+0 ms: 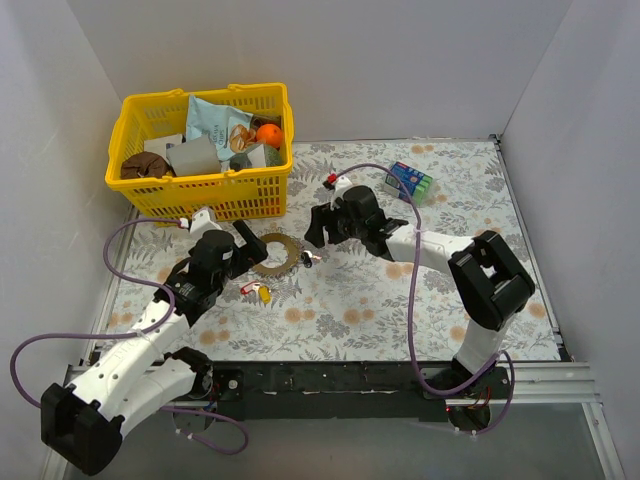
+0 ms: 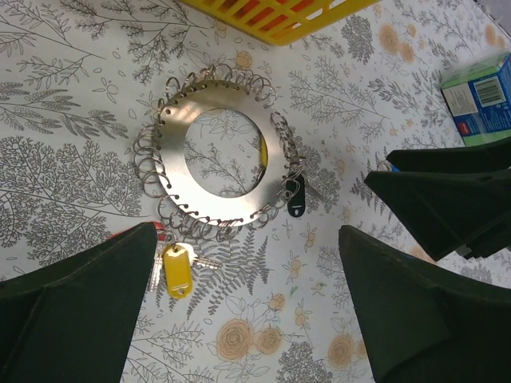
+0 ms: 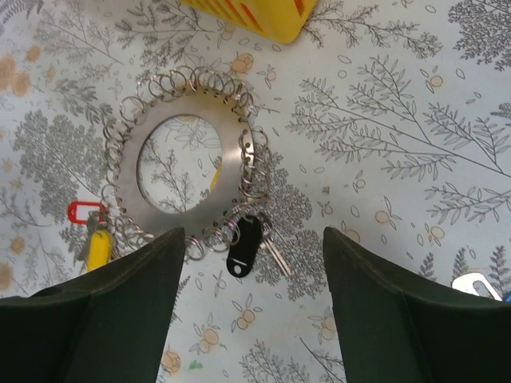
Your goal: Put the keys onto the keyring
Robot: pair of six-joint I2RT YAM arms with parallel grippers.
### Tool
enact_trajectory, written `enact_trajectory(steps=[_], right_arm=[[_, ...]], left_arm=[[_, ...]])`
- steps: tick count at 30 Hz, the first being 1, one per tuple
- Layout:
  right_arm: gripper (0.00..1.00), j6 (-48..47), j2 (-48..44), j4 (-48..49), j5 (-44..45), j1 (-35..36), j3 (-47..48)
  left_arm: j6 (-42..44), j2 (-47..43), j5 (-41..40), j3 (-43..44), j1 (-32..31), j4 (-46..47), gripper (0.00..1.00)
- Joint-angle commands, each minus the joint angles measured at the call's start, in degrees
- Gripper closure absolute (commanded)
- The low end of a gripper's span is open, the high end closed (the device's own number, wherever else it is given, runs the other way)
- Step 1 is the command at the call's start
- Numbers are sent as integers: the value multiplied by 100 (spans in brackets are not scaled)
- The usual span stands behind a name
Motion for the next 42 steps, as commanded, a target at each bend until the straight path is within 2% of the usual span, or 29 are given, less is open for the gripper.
enact_trajectory(steps=[1,5,9,11,19,28,33,38,42], right_arm=[[32,173,488,-160,-413,105,858],[51,42,1146,-520,-476,316,1447],[85,-99,1701,-890,-466,484,2001],[95,-64,1903,-855,-546,519,2159],[97,15,2106,-679,-625,633,2098],[99,-143,2256,-1074,-590,669,1817],[99,-108,2124,-1434,-703,669,1633],[99,-178,1721,-1452,-695,669,1036],[99,-222,1527,-1821,-598,660,701]], left_arm=[[167,-26,-314,82,-10,-47,2],[229,71,-437,100,-10,-144,2],[194,158,-367,39,-1,-144,2],[132,194,-297,4,-10,-135,2],[-61,352,-42,-172,-10,-170,2],[123,545,265,-243,-10,-56,2],[123,659,327,-243,-10,58,2],[149,765,406,-251,-10,225,2],[220,914,476,-199,-1,269,2]])
